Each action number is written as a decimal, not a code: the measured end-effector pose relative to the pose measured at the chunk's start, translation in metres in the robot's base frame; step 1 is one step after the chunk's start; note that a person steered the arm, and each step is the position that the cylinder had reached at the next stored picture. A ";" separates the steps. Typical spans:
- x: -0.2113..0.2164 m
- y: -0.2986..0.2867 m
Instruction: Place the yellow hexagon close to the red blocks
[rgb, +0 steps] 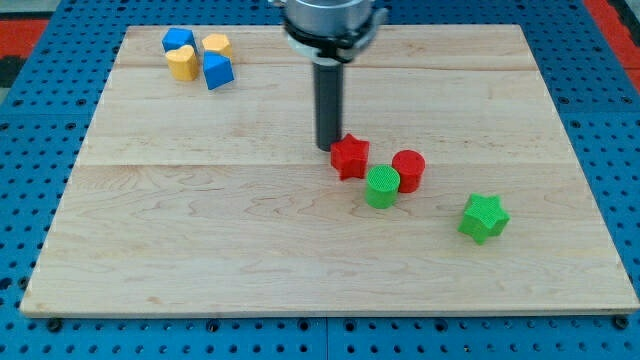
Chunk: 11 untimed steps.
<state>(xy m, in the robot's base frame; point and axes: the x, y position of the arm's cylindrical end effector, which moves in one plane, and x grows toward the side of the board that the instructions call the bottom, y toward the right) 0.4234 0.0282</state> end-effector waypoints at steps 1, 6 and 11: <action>0.020 0.048; 0.000 -0.023; -0.195 -0.172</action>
<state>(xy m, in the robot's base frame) 0.2280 -0.1443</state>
